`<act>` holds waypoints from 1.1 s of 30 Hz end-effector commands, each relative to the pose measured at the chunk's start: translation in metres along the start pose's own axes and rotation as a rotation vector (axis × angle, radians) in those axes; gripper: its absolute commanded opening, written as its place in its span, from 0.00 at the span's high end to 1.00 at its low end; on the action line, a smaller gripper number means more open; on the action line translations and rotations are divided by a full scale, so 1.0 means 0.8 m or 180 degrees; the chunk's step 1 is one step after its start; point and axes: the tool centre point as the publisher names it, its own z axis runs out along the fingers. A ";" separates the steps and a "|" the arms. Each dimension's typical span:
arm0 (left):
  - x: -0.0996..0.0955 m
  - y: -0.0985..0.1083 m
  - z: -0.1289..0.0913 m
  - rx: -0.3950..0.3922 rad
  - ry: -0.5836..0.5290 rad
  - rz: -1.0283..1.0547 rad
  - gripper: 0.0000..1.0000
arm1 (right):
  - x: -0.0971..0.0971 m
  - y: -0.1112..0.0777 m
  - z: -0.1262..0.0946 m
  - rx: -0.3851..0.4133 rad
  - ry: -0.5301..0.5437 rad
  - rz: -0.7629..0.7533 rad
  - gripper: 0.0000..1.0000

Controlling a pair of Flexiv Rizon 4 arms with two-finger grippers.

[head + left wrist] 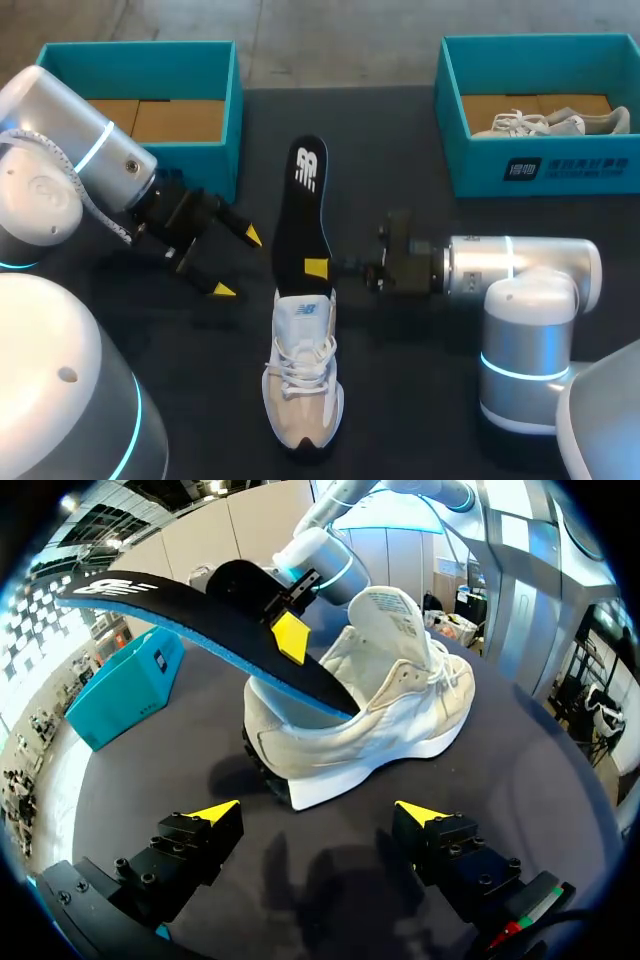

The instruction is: Take the shoe out of the shoebox, open the shoe tongue, remove and reinsert the insole, then place the shoe into the shoebox

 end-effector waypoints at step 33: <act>0.001 -0.001 -0.001 -0.0012 0.0004 0.0000 0.00 | 0.002 -0.020 0.000 -0.0014 -0.0033 0.0064 1.00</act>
